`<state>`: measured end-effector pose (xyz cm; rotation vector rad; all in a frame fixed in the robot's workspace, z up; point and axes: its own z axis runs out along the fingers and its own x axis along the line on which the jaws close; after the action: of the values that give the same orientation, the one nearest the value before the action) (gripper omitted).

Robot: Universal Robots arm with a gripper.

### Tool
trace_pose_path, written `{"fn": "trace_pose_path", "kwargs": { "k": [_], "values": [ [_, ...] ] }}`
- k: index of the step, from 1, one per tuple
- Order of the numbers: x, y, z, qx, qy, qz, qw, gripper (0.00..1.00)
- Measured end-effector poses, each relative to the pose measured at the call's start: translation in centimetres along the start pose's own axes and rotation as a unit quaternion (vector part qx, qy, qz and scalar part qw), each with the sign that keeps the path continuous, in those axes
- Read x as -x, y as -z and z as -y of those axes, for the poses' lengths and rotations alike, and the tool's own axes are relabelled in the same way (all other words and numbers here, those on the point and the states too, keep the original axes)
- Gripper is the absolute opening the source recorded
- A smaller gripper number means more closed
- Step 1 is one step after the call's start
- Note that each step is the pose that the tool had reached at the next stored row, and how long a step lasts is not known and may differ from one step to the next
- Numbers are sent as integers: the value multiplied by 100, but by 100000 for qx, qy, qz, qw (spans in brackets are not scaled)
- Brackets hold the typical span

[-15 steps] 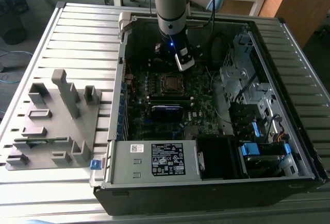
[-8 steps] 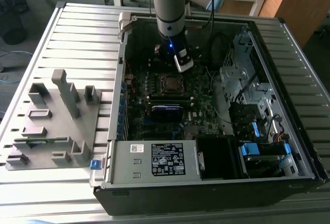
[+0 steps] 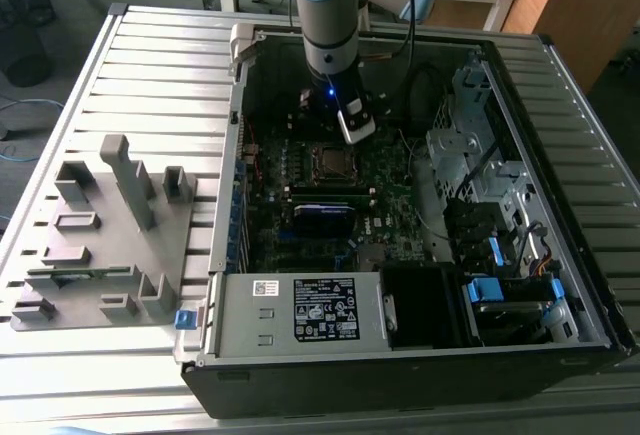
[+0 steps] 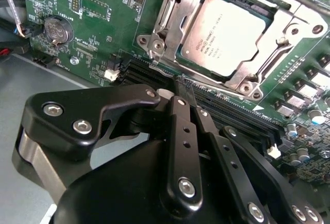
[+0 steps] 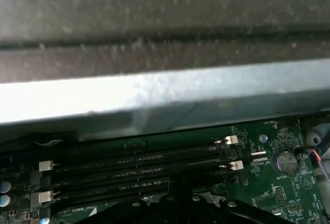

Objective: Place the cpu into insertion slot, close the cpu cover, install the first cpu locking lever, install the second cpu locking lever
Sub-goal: 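Install the first cpu locking lever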

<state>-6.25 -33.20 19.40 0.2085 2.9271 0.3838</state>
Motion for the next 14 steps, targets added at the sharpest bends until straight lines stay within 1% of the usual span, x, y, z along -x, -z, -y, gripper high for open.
{"fn": "trace_pose_path", "kwargs": {
  "k": [6,9,11,14],
  "values": [
    [0,-13,18,46,72,229,100000,11],
    [-2,-21,21,63,116,394,99999,11],
    [-2,-32,22,133,146,540,99998,11],
    [-4,-37,26,123,182,649,99998,11]
  ]
}}
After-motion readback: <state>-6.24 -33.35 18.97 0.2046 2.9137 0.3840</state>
